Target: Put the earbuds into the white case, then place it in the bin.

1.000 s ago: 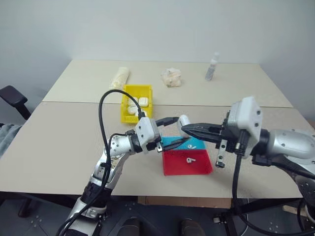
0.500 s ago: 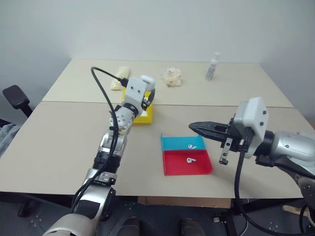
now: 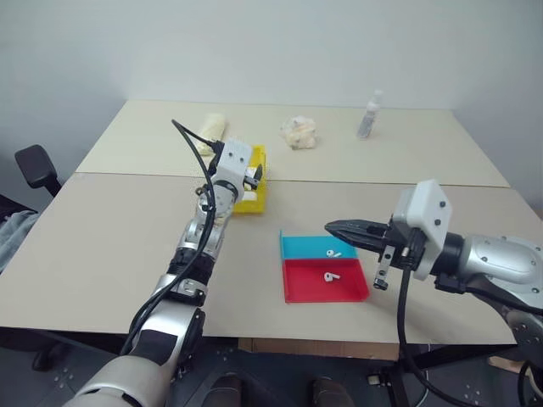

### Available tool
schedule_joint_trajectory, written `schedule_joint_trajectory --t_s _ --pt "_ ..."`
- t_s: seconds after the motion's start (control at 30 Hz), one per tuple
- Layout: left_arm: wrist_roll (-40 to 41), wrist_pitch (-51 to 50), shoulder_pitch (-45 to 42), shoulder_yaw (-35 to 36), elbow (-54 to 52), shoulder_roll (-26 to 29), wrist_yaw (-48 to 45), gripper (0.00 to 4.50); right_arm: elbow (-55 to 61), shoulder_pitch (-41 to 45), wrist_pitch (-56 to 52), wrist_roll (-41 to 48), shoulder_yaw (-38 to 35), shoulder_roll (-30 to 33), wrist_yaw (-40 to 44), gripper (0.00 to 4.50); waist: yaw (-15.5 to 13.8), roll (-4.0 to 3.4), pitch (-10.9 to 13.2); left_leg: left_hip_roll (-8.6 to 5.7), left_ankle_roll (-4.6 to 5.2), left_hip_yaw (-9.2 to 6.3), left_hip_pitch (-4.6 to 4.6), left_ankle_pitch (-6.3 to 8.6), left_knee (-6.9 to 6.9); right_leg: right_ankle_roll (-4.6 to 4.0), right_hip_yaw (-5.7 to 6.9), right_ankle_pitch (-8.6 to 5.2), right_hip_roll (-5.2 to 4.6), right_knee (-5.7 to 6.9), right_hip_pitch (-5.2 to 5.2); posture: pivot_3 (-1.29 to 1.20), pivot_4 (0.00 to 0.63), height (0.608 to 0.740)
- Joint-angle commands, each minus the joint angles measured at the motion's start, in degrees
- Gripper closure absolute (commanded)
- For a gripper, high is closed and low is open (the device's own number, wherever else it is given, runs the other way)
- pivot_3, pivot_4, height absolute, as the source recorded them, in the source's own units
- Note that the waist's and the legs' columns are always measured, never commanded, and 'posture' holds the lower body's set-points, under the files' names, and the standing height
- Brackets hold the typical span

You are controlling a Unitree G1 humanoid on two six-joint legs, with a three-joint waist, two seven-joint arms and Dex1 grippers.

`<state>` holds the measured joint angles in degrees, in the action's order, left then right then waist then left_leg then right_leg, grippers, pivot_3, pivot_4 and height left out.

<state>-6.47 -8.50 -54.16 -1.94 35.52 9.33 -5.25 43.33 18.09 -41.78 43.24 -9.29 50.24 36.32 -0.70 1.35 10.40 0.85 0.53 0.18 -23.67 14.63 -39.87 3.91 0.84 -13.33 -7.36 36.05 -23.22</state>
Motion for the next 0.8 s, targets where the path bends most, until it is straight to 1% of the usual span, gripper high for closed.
schedule_joint_trajectory --t_s 0.03,0.13,0.17,0.27,0.3,0.4,0.53,0.63,0.73,0.8 --pt "1.7 6.0 0.7 0.1 -2.5 0.7 -3.8 0.04 1.5 -0.5 0.9 -1.1 -1.3 1.1 0.4 4.5 0.0 0.0 0.0 0.0 0.0 0.0 0.0 0.0 0.0 0.0 0.0 0.0 0.0 0.0 0.0 0.0 0.15 0.74" --pt "13.6 7.0 5.8 2.7 -10.7 2.8 -22.0 0.04 1.2 -4.5 2.4 -2.8 -4.0 3.7 3.8 4.5 0.1 -0.01 0.0 0.01 0.0 0.02 -0.01 0.0 0.03 0.0 -0.02 0.0 0.0 0.07 0.0 0.0 0.15 0.74" --pt "17.0 6.0 8.1 2.8 -14.3 4.7 -28.4 0.04 0.9 -6.9 3.4 -3.7 -5.9 5.1 6.0 4.5 0.2 -0.02 0.0 0.02 -0.01 0.03 -0.03 0.0 0.05 0.0 -0.03 0.0 0.0 0.1 -0.01 0.0 0.15 0.74" --pt "19.7 3.9 13.9 1.6 -22.6 10.8 -37.4 0.04 -1.0 -13.7 7.5 -6.7 -11.8 8.3 12.9 4.5 0.4 -0.02 0.0 0.03 0.0 0.06 -0.06 0.0 0.03 0.0 -0.06 0.0 0.0 0.09 -0.04 0.0 0.15 0.74" --pt "22.4 1.2 15.7 2.0 -25.5 13.2 -41.1 0.04 -2.0 -16.0 9.3 -7.7 -14.1 9.0 15.4 4.5 0.4 -0.02 0.0 0.03 0.0 0.07 -0.04 0.0 0.03 0.0 -0.08 0.0 0.0 0.07 -0.02 0.0 0.15 0.74" --pt "28.4 -1.1 21.1 3.5 -32.2 20.7 -51.6 0.04 -5.9 -22.0 14.5 -11.5 -20.9 11.0 22.9 4.5 0.3 -0.03 0.0 0.04 0.0 0.06 0.15 0.0 0.02 -0.01 -0.09 0.0 0.0 -0.01 0.08 0.0 0.15 0.74" --pt "32.8 -3.4 26.2 5.3 -37.8 29.0 -60.5 0.04 -10.9 -26.8 20.4 -14.3 -27.7 11.7 30.7 4.5 0.1 -0.04 0.0 0.06 0.0 0.07 0.52 0.01 0.06 -0.03 -0.1 -0.02 0.0 -0.01 0.4 0.0 0.15 0.74" --pt "35.5 -5.1 28.7 7.1 -39.9 34.7 -66.1 0.04 -15.1 -28.9 24.1 -16.1 -31.4 12.1 35.4 4.5 0.1 -0.04 0.0 0.08 0.01 0.08 0.57 0.03 0.06 -0.03 -0.09 -0.03 0.0 -0.08 0.48 0.0 0.15 0.74" --pt "37.1 -6.8 29.4 8.1 -40.6 36.3 -66.5 0.04 -17.7 -29.4 25.9 -17.4 -32.4 12.5 37.3 4.5 0.1 -0.04 0.0 0.08 0.02 0.09 0.56 0.03 0.07 -0.03 -0.09 -0.03 0.0 -0.08 0.48 0.0 0.15 0.74" --pt "37.5 -10.3 29.6 7.9 -41.5 37.9 -66.0 0.04 -18.5 -29.2 26.5 -17.7 -32.2 12.6 37.8 4.5 0.1 -0.04 0.0 0.08 0.01 0.08 0.58 0.03 0.06 -0.03 -0.08 -0.03 0.0 -0.07 0.51 0.0 0.15 0.74"
